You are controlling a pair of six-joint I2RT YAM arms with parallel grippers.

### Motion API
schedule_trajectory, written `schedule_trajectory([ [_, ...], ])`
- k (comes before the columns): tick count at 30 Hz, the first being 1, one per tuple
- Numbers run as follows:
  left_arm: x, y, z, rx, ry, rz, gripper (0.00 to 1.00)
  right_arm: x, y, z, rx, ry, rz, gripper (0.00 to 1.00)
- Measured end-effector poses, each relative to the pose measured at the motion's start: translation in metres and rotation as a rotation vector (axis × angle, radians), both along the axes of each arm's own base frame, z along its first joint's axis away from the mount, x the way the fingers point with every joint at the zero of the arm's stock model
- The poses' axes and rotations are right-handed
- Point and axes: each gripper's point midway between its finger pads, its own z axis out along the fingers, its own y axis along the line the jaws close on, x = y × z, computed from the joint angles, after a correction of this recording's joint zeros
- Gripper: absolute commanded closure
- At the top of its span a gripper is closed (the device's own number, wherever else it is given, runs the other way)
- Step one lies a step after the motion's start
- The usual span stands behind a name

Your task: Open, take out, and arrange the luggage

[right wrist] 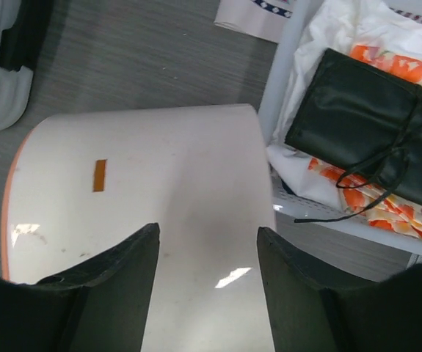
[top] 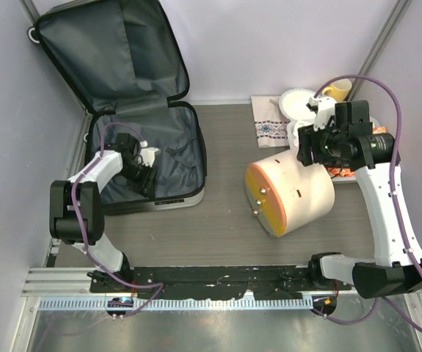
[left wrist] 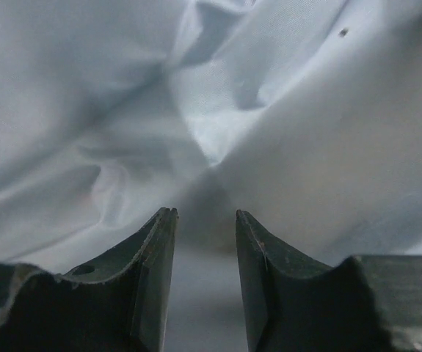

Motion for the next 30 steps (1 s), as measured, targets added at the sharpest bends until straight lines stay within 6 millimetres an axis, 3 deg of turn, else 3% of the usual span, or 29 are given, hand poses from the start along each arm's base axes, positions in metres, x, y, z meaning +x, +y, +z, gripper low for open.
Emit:
schedule_trajectory([
  [3, -0.012, 0.006, -0.014, 0.051, 0.033, -0.035, 0.52, 0.015, -0.020, 0.003, 0.019, 0.000, -0.101, 0.37],
  [6, -0.012, 0.007, -0.026, 0.111, 0.041, -0.085, 0.48, 0.030, -0.055, 0.005, 0.050, 0.012, -0.235, 0.38],
  [11, -0.007, 0.006, -0.040, 0.191, 0.075, -0.123, 0.44, 0.042, -0.090, -0.016, 0.047, 0.086, -0.324, 0.39],
  [14, -0.003, 0.011, -0.041, 0.205, 0.081, -0.109, 0.42, 0.040, -0.096, -0.031, 0.026, 0.124, -0.309, 0.40],
  [19, -0.001, 0.021, -0.039, 0.214, 0.083, -0.085, 0.40, 0.020, -0.100, -0.071, -0.017, 0.237, -0.254, 0.41],
  [24, 0.002, 0.019, -0.033, 0.195, 0.064, -0.116, 0.39, -0.004, -0.103, -0.103, -0.046, 0.332, -0.193, 0.42],
  [27, 0.016, 0.011, -0.015, 0.152, 0.004, -0.130, 0.38, -0.015, -0.100, -0.108, -0.054, 0.353, -0.146, 0.43],
  [30, 0.037, -0.004, 0.021, 0.098, -0.116, -0.146, 0.37, -0.029, -0.094, -0.107, -0.059, 0.354, -0.088, 0.44],
])
